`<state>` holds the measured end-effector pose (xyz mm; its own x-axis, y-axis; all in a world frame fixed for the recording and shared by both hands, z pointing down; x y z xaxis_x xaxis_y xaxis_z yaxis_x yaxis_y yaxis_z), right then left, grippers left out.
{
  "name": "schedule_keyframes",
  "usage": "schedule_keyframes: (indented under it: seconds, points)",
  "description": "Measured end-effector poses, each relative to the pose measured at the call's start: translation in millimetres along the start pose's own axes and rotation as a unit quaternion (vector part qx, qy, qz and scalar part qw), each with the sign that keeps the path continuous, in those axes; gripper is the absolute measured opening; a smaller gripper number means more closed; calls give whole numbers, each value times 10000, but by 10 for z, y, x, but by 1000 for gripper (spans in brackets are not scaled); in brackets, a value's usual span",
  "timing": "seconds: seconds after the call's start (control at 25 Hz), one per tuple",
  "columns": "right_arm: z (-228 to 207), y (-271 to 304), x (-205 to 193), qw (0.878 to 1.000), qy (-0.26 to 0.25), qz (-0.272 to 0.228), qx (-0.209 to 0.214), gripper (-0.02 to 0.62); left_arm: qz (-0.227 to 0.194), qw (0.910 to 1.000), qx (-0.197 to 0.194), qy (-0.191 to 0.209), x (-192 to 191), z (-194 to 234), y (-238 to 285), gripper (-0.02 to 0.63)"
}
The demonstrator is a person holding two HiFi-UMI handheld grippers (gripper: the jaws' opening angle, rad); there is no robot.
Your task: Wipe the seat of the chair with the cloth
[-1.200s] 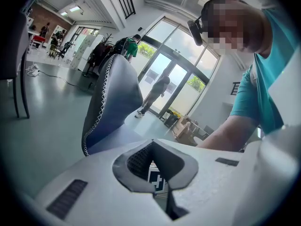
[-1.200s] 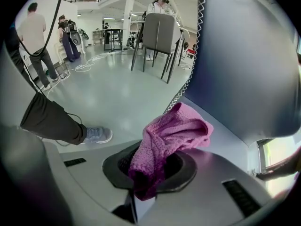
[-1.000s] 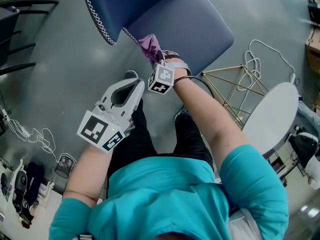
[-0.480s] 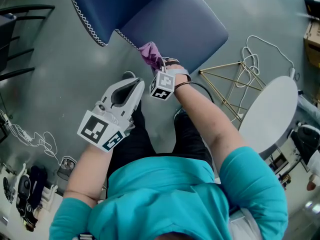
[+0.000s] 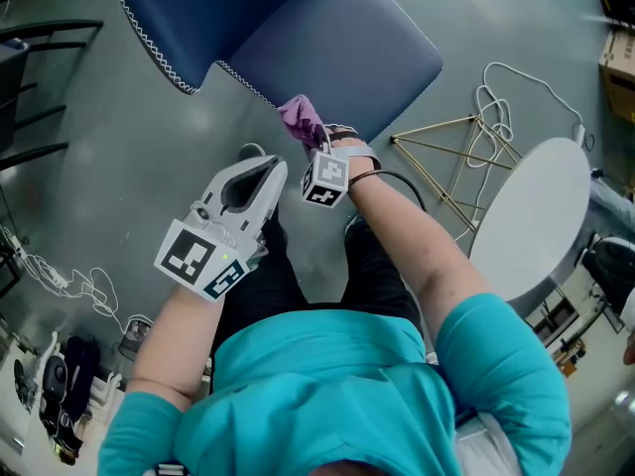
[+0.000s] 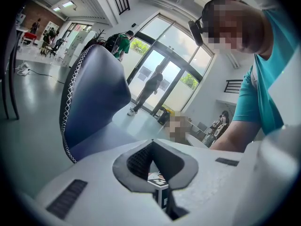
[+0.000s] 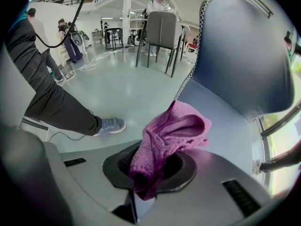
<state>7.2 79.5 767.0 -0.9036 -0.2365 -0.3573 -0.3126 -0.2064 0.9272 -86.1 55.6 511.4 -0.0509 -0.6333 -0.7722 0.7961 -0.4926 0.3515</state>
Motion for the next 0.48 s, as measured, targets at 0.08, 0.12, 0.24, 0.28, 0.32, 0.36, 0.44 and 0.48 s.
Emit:
schedule_keyframes:
  seconds: [0.08, 0.12, 0.24, 0.28, 0.32, 0.36, 0.44, 0.48]
  points:
    - [35, -15, -51, 10000, 20, 15, 17, 49, 11, 10000, -27, 12, -4, -21, 22, 4]
    - [53, -26, -75, 10000, 26, 20, 21, 51, 15, 10000, -41, 16, -4, -34, 32, 5]
    - [103, -69, -150, 10000, 38, 34, 36, 50, 38, 9999, -91, 40, 2, -86, 65, 4]
    - [118, -81, -172, 10000, 41, 42, 48, 50, 49, 9999, -110, 48, 4, -100, 75, 4]
    - [131, -91, -193, 10000, 41, 53, 60, 51, 60, 9999, -127, 55, 5, -109, 84, 5]
    - [143, -100, -214, 9999, 42, 67, 71, 50, 68, 9999, -142, 60, 6, -116, 91, 3]
    - [170, -127, -261, 9999, 52, 89, 91, 51, 80, 9998, -165, 71, 10, -133, 105, 3]
    - [188, -143, -289, 9999, 62, 97, 98, 49, 86, 9998, -175, 76, 12, -145, 111, 4]
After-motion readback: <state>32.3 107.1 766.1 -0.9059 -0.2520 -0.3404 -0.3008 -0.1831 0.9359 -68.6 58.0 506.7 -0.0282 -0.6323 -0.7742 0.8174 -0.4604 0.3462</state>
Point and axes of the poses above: the fingertips, and each gripper's own axes: y forward along the fingers, z to its left, x out of its top, the point moved 6 cm from there along -y, backward along the fingers, and after that the axes turned 3 degrees about y, right-handed, at the moved point
